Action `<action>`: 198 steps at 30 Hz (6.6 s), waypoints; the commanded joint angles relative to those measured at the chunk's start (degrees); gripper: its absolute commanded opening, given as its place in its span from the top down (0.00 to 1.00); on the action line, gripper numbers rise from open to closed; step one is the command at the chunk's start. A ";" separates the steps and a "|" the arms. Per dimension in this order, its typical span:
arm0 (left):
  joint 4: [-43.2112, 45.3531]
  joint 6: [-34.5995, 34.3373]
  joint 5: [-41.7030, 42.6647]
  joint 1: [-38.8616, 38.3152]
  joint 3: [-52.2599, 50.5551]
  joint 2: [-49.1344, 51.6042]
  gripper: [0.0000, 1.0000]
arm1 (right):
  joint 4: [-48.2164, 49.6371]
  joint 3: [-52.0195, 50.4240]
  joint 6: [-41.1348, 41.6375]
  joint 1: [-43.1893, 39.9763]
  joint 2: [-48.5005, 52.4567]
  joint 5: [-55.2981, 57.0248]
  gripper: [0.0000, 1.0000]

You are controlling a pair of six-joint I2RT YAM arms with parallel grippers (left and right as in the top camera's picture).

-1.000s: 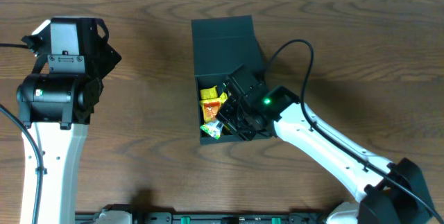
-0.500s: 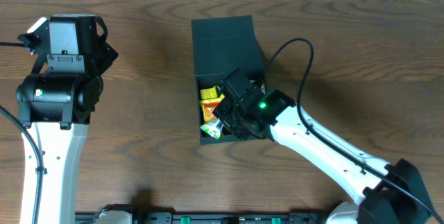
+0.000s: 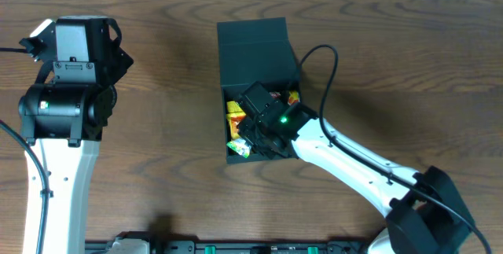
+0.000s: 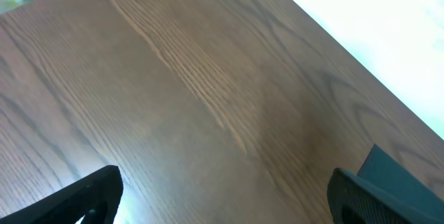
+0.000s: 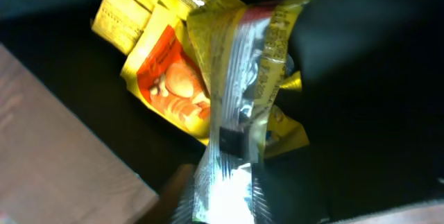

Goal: Pack container

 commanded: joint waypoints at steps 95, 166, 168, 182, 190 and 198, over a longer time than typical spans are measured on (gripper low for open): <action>-2.45 1.77 -1.46 0.20 0.63 0.35 0.05 | -22.93 9.97 -147.58 -17.68 -0.02 -12.61 0.09; 36.52 -24.06 55.74 -6.34 0.63 52.02 0.94 | -1.84 30.10 -49.96 -39.21 31.08 -27.39 0.99; 36.52 -24.09 55.74 -6.93 0.63 52.02 0.94 | -1.75 30.10 -49.92 -39.01 31.08 -27.65 0.99; 36.39 -22.62 55.60 -7.21 0.63 52.02 0.94 | -4.81 30.10 -54.71 -39.85 31.08 -22.93 0.99; 36.39 -21.97 54.88 -7.21 0.63 52.02 0.94 | -5.20 30.12 -55.04 -40.28 31.08 -21.53 0.99; 36.17 -21.18 54.10 -7.21 0.63 52.02 0.94 | -5.38 30.21 -53.94 -43.69 31.08 -23.02 0.99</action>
